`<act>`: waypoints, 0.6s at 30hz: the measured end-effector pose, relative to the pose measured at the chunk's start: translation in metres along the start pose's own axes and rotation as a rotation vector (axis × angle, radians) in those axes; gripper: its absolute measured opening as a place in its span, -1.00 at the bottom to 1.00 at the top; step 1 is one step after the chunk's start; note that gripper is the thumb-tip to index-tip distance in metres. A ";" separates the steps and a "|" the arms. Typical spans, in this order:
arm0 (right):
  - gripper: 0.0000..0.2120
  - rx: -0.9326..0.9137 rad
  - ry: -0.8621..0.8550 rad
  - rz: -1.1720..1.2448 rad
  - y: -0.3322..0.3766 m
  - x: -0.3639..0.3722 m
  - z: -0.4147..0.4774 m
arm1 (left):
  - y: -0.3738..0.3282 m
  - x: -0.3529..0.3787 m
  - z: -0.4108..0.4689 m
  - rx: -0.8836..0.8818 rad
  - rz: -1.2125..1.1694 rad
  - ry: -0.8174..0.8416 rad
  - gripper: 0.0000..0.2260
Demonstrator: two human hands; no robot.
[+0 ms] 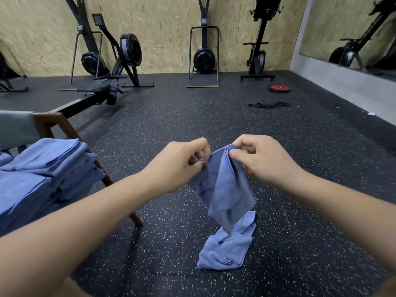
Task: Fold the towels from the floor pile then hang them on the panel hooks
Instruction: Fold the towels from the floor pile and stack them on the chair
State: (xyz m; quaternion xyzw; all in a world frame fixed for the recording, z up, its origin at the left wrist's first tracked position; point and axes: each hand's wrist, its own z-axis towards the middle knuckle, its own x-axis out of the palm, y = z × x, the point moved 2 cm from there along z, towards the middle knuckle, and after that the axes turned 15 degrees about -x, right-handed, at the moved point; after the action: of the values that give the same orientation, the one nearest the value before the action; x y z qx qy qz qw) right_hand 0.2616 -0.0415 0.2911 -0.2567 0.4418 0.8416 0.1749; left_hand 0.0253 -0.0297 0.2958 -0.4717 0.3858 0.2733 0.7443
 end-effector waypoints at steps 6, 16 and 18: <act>-0.84 -0.084 -0.054 -0.111 0.003 0.000 0.001 | -0.013 0.009 -0.004 0.050 -0.029 -0.065 -0.81; -0.86 -0.159 0.122 0.002 0.006 0.012 -0.007 | -0.014 0.016 0.001 0.007 0.156 -0.119 -0.69; -0.85 -0.158 0.102 -0.024 0.002 0.009 -0.006 | -0.009 0.011 0.005 0.024 0.178 -0.098 -0.73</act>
State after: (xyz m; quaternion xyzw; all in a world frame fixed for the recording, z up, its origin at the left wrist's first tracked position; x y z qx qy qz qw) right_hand 0.2552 -0.0469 0.2848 -0.3174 0.3793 0.8575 0.1417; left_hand 0.0398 -0.0283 0.2923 -0.4125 0.3924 0.3567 0.7407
